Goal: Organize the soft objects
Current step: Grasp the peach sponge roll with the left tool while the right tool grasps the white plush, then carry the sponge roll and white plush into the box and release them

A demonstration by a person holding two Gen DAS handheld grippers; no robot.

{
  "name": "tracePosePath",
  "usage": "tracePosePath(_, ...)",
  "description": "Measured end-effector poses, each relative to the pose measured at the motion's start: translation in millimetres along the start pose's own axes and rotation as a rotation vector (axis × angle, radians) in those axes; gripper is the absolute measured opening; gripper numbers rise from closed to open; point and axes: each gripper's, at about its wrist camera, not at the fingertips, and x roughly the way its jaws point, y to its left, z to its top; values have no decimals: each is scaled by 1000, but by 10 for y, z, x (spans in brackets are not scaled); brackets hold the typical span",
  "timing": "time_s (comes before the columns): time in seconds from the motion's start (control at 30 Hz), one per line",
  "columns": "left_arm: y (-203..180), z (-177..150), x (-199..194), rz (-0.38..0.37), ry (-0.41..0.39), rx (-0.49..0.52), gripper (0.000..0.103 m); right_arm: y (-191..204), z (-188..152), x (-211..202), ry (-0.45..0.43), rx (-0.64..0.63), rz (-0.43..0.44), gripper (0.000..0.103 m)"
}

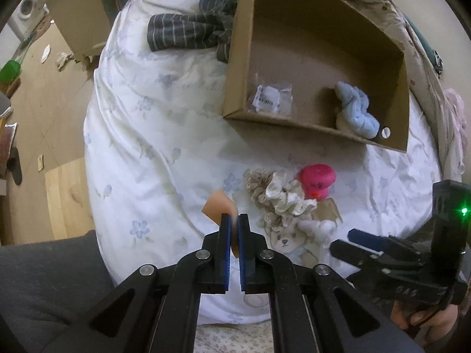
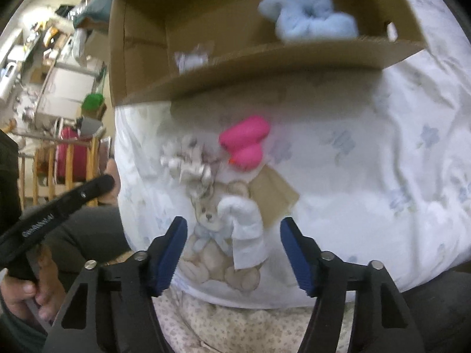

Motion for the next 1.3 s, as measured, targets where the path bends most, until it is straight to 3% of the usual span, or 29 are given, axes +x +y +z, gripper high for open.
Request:
tracePosePath(0.13,107,-61,52,3,8,-25,5,56,-41,245,51,-5,-63,55)
tracePosePath(0.23,116,-66,41,2,-5,-28,5,53,-18,358,67,-13,-90,41)
tracePosePath(0.3,106,-65,32,2,-13,-26,5,62,-7,380,68,-27,-113,13)
tracePosePath(0.33,108,-70,27,2,-16,-26,5,70,-11,364,57,-37,-111,10)
tracePosePath(0.77,66,-75,-36,29,-58,-6,5,290,-167,6,-31,-72,31,9)
tracePosePath(0.9,50,-72,-59,45,-78,-5,5,409,-186,-159,-112,-103,114,9)
tracePosePath(1.2,18,-81,-172,76,-150,5,5,336,-103,-494,-226,-88,169,9)
tracePosePath(1.3,-20,-72,-294,65,-208,3,5,290,-106,-656,-263,-82,197,9)
